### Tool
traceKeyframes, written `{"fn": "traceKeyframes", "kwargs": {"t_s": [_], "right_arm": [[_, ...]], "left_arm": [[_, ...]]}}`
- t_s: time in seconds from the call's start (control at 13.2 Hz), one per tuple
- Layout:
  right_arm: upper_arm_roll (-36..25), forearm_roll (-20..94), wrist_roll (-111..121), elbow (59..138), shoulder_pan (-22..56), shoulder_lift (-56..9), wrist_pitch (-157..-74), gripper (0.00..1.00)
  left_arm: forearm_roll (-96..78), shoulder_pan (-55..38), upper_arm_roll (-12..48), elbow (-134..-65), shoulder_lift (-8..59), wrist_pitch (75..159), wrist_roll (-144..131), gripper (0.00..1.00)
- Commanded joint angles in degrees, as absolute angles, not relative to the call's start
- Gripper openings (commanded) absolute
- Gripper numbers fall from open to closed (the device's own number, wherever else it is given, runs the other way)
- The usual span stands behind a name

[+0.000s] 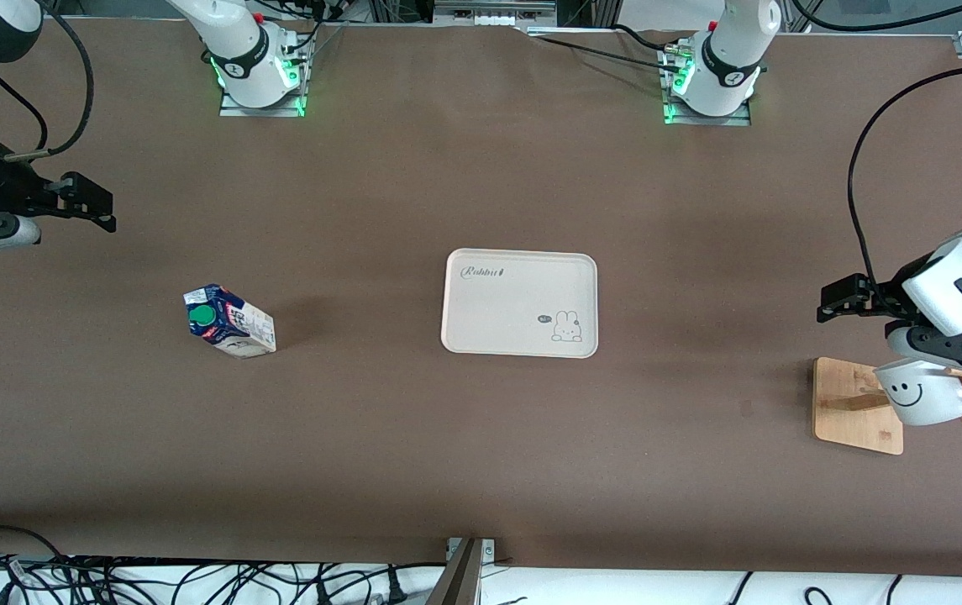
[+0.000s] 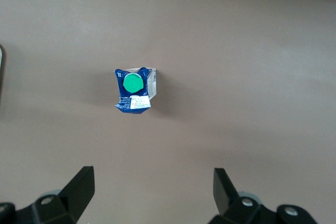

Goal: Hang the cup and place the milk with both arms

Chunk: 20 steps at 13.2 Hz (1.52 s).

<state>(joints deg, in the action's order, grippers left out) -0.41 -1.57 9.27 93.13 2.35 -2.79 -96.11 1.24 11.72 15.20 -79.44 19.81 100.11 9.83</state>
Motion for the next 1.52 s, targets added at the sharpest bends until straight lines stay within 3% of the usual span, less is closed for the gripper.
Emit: {"fn": "traceKeyframes", "kwargs": {"t_s": [0.0, 0.76, 1.06, 1.29, 1.44], "right_arm": [[0.4, -1.7, 9.0, 92.2, 1.7, -3.2, -95.3, 1.0], [0.3, -1.8, 9.1, 92.2, 1.6, -3.3, -95.3, 1.0], [0.3, -1.7, 9.0, 92.2, 1.6, -3.2, -95.3, 1.0], [0.3, -1.7, 9.0, 92.2, 1.6, -3.2, -95.3, 1.0], [0.3, -1.7, 9.0, 92.2, 1.6, -3.2, -95.3, 1.0]], "left_arm": [[2.4, 11.8, 15.4, -79.4, 19.2, 99.8, 9.5, 1.0], [3.5, 10.1, 17.0, -79.9, 16.4, 93.3, 5.8, 1.0], [3.4, 8.0, 13.6, -89.4, 7.2, 93.8, 2.5, 1.0], [-1.0, 2.8, 6.3, -91.2, 6.0, 97.6, 3.3, 1.0], [-2.8, 2.6, 5.8, -96.3, 2.0, 98.1, 2.9, 1.0]]}}
